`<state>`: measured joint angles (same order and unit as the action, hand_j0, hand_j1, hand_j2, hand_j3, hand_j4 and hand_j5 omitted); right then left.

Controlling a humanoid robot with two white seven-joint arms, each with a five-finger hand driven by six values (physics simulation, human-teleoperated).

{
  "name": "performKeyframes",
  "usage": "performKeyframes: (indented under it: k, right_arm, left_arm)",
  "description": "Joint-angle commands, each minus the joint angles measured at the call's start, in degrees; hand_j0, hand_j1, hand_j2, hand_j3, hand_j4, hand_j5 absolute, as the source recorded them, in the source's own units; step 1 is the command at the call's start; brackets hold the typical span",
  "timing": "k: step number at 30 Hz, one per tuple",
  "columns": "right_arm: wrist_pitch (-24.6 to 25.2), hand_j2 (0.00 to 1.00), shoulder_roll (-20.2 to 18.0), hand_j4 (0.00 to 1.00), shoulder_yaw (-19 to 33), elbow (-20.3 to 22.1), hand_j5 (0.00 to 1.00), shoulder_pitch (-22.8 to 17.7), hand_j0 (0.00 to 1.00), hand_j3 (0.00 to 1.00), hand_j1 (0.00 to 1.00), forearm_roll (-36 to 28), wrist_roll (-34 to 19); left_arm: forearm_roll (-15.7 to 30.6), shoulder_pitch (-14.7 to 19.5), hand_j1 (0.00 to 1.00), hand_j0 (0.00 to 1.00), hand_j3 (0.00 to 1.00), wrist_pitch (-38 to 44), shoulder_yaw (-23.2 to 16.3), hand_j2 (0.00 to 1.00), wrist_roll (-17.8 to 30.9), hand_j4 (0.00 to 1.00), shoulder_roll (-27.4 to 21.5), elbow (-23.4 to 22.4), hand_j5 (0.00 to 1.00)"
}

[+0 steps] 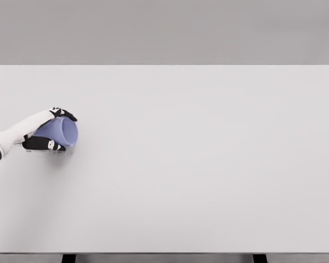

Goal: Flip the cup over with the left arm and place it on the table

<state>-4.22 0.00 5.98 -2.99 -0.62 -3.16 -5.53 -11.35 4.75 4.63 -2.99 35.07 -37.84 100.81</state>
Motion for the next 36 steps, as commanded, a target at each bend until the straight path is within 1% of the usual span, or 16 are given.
performKeyframes:
  k: [1,3,7,9,13,14,16,17,18,19,21,22,24,29,33,36]
  right_arm:
    - [0.0,1.0,0.0,1.0,0.0,0.0,1.0,0.0,1.0,1.0,1.0,0.0,0.0]
    - [0.0,1.0,0.0,1.0,0.0,0.0,1.0,0.0,1.0,1.0,1.0,0.0,0.0]
    - [0.0,1.0,0.0,1.0,0.0,0.0,1.0,0.0,1.0,1.0,1.0,0.0,0.0]
    - [0.0,1.0,0.0,1.0,0.0,0.0,1.0,0.0,1.0,1.0,1.0,0.0,0.0]
    - [0.0,1.0,0.0,1.0,0.0,0.0,1.0,0.0,1.0,1.0,1.0,0.0,0.0]
    - [0.0,1.0,0.0,1.0,0.0,0.0,1.0,0.1,1.0,1.0,1.0,0.0,0.0]
    - [0.0,1.0,0.0,1.0,0.0,0.0,1.0,0.1,1.0,1.0,1.0,0.0,0.0]
    - [0.0,1.0,0.0,1.0,0.0,0.0,1.0,0.1,1.0,1.0,1.0,0.0,0.0]
    - [0.0,1.0,0.0,1.0,0.0,0.0,1.0,0.0,1.0,1.0,1.0,0.0,0.0]
    - [0.0,1.0,0.0,1.0,0.0,0.0,1.0,0.0,1.0,1.0,1.0,0.0,0.0]
    - [0.0,1.0,0.0,1.0,0.0,0.0,1.0,0.0,1.0,1.0,1.0,0.0,0.0]
    - [0.0,1.0,0.0,1.0,0.0,0.0,1.0,0.1,1.0,1.0,1.0,0.0,0.0]
    - [0.0,1.0,0.0,1.0,0.0,0.0,1.0,0.0,1.0,1.0,1.0,0.0,0.0]
    - [0.0,1.0,0.0,1.0,0.0,0.0,1.0,0.0,1.0,1.0,1.0,0.0,0.0]
    - [0.0,1.0,0.0,1.0,0.0,0.0,1.0,0.0,1.0,1.0,1.0,0.0,0.0]
    - [0.0,1.0,0.0,1.0,0.0,0.0,1.0,0.0,1.0,1.0,1.0,0.0,0.0]
  left_arm:
    - [2.5,0.2,0.51,0.51,0.51,-0.1,0.3,0.51,-0.1,0.51,0.0,-0.3,0.51]
    - [4.8,0.8,0.5,0.5,0.5,-0.3,1.1,0.5,-0.1,0.5,0.0,-1.0,0.5]
    - [6.6,2.9,0.5,0.5,0.5,-0.6,1.8,0.5,-0.1,0.5,0.1,-2.9,0.5]
    - [7.9,3.0,0.5,0.5,0.5,-0.7,2.4,0.5,-0.1,0.5,0.2,-3.5,0.5]
    - [8.4,3.1,0.51,0.51,0.51,-0.7,2.8,0.51,-0.1,0.51,0.2,-3.8,0.51]
    - [9.8,3.3,0.51,0.51,0.51,-0.7,3.2,0.51,-0.1,0.51,0.2,-4.0,0.51]
    - [10.6,3.5,0.51,0.51,0.51,-0.7,3.3,0.51,-0.1,0.51,0.3,-4.1,0.51]
    - [11.4,3.8,0.51,0.51,0.51,-0.8,3.5,0.51,-0.1,0.51,0.3,-5.1,0.51]
    - [12.6,4.0,0.51,0.51,0.51,-0.9,3.7,0.51,-0.1,0.51,0.9,-6.5,0.51]
    - [13.0,4.8,0.51,0.51,0.51,-0.9,3.6,0.51,-0.1,0.51,1.6,-6.9,0.51]
    - [14.0,5.0,0.51,0.51,0.51,-0.9,3.6,0.51,-0.1,0.51,1.8,-7.7,0.51]
    - [15.3,5.0,0.51,0.51,0.51,-0.9,3.7,0.51,-0.1,0.51,2.5,-8.6,0.51]
    - [15.8,5.1,0.51,0.51,0.51,-0.9,3.8,0.51,-0.1,0.51,3.0,-9.7,0.51]
    - [18.1,5.2,0.51,0.51,0.51,-0.9,5.6,0.51,-0.1,0.51,5.5,-11.2,0.51]
    - [19.0,5.5,0.51,0.51,0.51,-0.9,5.7,0.51,-0.1,0.51,6.8,-12.5,0.51]
    - [21.4,5.8,0.51,0.51,0.51,-0.9,6.8,0.51,-0.1,0.51,8.4,-13.9,0.51]
